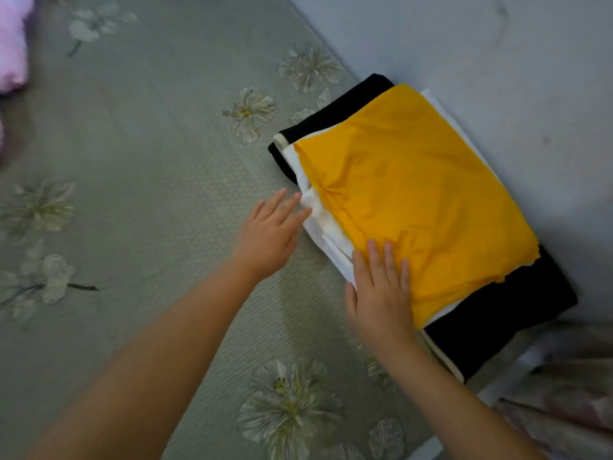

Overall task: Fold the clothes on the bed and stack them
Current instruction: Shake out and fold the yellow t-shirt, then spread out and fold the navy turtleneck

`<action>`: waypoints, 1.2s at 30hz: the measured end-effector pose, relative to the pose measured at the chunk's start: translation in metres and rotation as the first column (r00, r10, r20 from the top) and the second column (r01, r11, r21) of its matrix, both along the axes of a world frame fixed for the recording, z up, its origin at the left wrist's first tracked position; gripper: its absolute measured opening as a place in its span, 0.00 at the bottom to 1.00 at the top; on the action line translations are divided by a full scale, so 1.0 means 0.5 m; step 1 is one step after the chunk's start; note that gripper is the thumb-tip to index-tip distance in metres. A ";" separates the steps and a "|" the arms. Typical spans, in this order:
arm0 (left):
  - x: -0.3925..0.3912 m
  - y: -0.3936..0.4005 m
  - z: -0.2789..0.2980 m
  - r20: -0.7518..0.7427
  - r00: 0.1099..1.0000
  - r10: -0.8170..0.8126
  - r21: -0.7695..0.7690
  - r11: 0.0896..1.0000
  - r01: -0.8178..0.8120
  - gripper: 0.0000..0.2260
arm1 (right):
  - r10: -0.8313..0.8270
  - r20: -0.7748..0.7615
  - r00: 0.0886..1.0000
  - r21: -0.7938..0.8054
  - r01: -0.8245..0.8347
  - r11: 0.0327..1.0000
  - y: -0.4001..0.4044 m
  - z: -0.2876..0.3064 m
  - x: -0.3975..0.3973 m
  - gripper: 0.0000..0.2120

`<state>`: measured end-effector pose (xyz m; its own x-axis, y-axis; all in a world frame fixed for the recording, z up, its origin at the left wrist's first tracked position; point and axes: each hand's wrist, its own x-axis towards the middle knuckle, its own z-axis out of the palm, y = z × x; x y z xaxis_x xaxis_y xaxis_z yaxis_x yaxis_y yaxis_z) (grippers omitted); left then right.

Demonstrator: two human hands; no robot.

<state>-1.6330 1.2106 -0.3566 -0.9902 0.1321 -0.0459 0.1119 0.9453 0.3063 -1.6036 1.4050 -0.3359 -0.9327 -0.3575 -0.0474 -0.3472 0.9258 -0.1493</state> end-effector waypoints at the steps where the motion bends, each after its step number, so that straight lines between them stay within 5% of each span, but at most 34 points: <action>1: 0.027 -0.029 0.001 0.031 0.998 0.051 -0.030 0.998 -0.050 0.19 | 0.033 0.006 0.999 -0.033 -0.033 0.999 -0.036 0.003 0.004 0.21; 9: 0.325 -0.343 0.017 0.106 0.885 0.454 -0.124 0.889 -0.442 0.20 | 0.348 0.083 0.934 -0.237 -0.320 0.917 -0.387 -0.006 0.121 0.23; 18: 0.729 -0.659 -0.027 0.077 0.678 0.731 -0.086 0.682 -0.726 0.21 | 0.532 0.178 0.828 -0.133 -0.516 0.846 -0.711 -0.062 0.366 0.23; 26: 0.936 -0.829 -0.135 0.137 0.421 0.896 -0.063 0.433 -0.899 0.24 | 0.653 0.235 0.719 -0.088 -0.654 0.752 -0.929 -0.121 0.489 0.24; 30: 0.962 -0.859 -0.174 0.147 0.404 0.903 -0.062 0.416 -0.907 0.29 | 0.711 0.181 0.680 -0.085 -0.709 0.700 -1.073 -0.127 0.519 0.26; 34: 0.965 -0.862 -0.180 0.150 0.407 0.901 -0.066 0.420 -0.905 0.29 | 0.755 0.132 0.642 0.082 -0.766 0.637 -1.205 -0.126 0.526 0.40; 36: 0.965 -0.864 -0.182 0.166 0.416 0.894 -0.088 0.434 -0.897 0.28 | 0.791 0.163 0.590 0.196 -0.805 0.560 -1.248 -0.130 0.520 0.33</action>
